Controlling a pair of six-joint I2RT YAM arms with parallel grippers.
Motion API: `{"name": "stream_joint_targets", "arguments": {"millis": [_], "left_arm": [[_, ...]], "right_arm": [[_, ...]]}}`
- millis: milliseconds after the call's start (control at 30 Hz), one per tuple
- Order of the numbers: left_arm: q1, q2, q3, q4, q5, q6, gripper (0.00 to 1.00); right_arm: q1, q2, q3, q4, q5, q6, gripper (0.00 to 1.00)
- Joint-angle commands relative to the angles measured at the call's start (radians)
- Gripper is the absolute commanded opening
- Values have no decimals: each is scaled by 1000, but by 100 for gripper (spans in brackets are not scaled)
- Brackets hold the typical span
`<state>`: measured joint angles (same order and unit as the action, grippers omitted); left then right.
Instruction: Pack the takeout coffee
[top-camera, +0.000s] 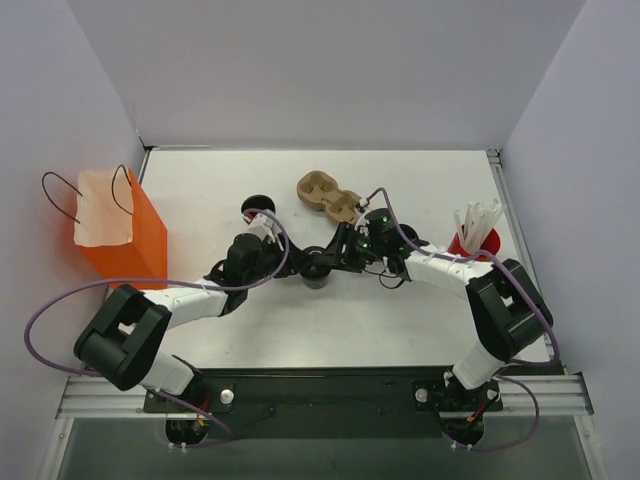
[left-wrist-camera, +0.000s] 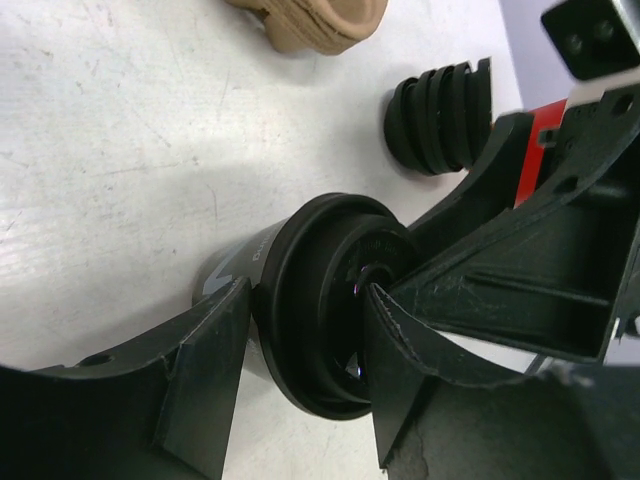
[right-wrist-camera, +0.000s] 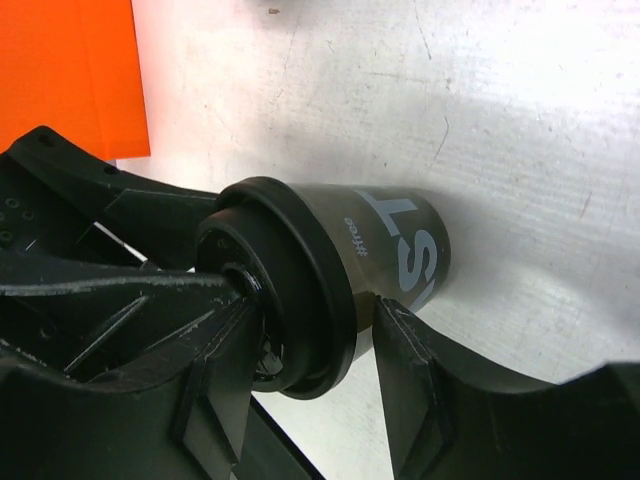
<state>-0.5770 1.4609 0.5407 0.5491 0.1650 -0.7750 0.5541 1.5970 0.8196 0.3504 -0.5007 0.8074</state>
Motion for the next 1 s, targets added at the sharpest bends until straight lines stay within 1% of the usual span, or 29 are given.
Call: {"name": "stream_joint_targets", "arguments": {"millis": [0,67,167,300,333,367,500,667,700,800,967], "left_arm": [[9,-40,54,-403,45,100,60],[20,-74,109,-461,45,126,61],[45,-102,159,-514,57,157,64],[77,-122,231,-546,113,190,65],[98,-131,238,-548,142,195,65],[107,-135,246,-586,152,204,65],[163,-168,251,-623,174,230,64],[235,-186,185,-565,289,214,56],[238,-188,174,-519,306,207,56],[240,-191,127,-451,352,181,55],[238,-197,53,-365,360,140,54]], "right_arm": [[-51,86,102,-269,-39,-161,34],[-63,116,176,-386,-65,-240,33],[-68,147,248,-482,-91,-310,33],[-59,176,298,-531,-125,-352,31],[-53,185,306,-539,-125,-364,31],[-48,192,315,-560,-125,-381,31],[-34,218,380,-603,-170,-451,32],[-13,253,452,-665,-225,-530,32],[-8,261,464,-674,-232,-551,32],[4,276,493,-686,-251,-560,32],[7,290,520,-694,-291,-571,32]]}}
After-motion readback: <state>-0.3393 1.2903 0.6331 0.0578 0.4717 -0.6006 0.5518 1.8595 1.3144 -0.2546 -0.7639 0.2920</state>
